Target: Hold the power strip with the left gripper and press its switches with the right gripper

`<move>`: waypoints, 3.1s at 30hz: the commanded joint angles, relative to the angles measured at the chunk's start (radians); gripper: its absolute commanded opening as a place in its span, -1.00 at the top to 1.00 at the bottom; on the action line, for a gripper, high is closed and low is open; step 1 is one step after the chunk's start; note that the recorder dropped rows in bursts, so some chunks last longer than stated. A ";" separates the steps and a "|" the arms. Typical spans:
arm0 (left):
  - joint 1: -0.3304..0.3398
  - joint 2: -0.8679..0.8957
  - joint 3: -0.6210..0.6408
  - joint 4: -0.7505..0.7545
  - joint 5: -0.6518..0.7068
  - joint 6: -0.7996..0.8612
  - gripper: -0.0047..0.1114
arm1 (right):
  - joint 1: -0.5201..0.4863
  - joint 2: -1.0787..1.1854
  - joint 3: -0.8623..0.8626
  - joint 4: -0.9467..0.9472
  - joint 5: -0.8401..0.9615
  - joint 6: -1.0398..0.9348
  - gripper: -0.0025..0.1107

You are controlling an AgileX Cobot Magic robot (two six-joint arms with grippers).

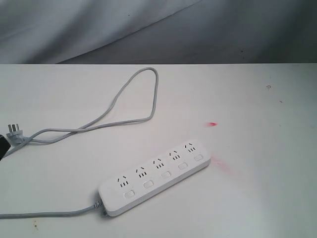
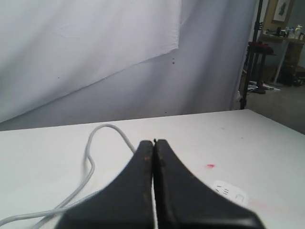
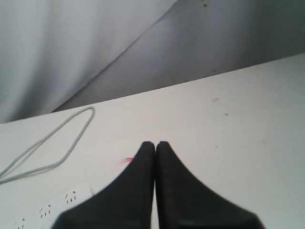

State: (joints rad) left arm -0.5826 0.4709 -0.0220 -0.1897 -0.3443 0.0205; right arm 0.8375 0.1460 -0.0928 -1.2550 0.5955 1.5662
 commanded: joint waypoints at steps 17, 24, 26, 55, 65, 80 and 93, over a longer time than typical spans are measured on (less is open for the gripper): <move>0.002 -0.006 0.022 -0.091 0.009 0.112 0.92 | -0.001 -0.004 0.093 -0.078 -0.122 0.094 0.96; 0.002 -0.006 0.022 -0.091 0.009 0.112 0.92 | -0.001 -0.004 0.093 -0.078 -0.122 0.094 0.96; 0.002 -0.006 0.022 -0.091 0.009 0.112 0.92 | -0.001 -0.004 0.093 -0.078 -0.122 0.094 0.96; 0.510 -0.471 0.022 -0.049 0.542 0.240 0.92 | -0.001 -0.004 0.093 -0.077 -0.116 0.094 0.96; 0.514 -0.471 0.022 -0.067 0.506 0.148 0.92 | -0.001 -0.004 0.093 -0.077 -0.114 0.094 0.96; 0.514 -0.471 0.022 0.158 0.503 -0.095 0.92 | -0.001 -0.004 0.093 -0.077 -0.114 0.094 0.96; 0.514 -0.471 0.022 0.147 0.499 -0.095 0.92 | -0.001 -0.004 0.093 -0.077 -0.114 0.094 0.96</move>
State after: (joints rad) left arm -0.0708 0.0038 -0.0038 -0.0386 0.1642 -0.0637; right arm 0.8375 0.1460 -0.0038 -1.3318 0.4817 1.6623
